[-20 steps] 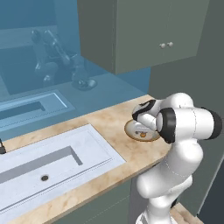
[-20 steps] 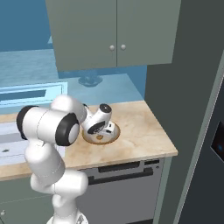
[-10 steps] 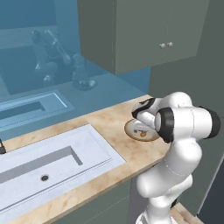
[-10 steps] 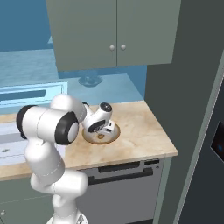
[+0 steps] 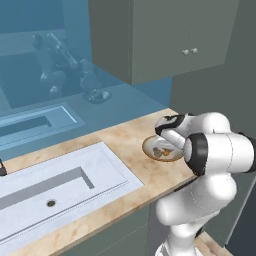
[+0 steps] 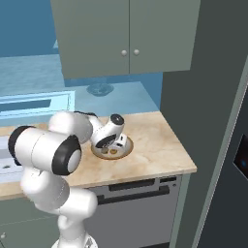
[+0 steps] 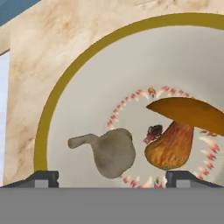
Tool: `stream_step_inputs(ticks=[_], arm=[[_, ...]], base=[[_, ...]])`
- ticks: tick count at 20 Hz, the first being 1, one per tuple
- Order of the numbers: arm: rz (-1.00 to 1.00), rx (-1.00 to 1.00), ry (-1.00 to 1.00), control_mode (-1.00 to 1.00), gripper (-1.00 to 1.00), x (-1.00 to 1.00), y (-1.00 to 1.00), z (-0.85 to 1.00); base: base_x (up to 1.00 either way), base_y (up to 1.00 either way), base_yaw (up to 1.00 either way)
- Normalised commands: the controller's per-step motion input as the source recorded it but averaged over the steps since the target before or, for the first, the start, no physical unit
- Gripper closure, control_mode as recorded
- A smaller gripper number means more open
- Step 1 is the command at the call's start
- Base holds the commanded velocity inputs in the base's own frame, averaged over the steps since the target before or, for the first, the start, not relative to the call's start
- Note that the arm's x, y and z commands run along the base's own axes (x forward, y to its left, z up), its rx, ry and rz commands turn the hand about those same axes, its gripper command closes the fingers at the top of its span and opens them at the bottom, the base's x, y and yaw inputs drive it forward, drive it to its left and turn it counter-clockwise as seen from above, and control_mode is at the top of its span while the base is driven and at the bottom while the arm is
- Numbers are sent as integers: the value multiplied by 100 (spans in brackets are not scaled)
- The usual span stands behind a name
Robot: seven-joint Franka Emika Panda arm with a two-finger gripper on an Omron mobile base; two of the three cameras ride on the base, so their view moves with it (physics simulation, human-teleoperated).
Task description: Take the garlic, mango, and mushroom from the freezer and place them in the bowl on the counter.
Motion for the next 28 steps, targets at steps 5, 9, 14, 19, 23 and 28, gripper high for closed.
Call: stream_step_inputs(ticks=[5,9,14,19,23,28], arm=[[-5,5,-11,-100,-100,-66,-2,50],[-9,4,-6,-100,-100,-68,-1,71],[-13,2,1,-100,-100,-76,0,90],[-5,-1,11,-100,-100,-69,-3,81],[-9,-3,12,-100,-100,-74,-10,62],[-3,0,3,-100,-100,-66,-1,60]], base=[[0,0,0],[0,0,0],[0,0,0],[0,0,0],[0,0,0],[0,0,0]])
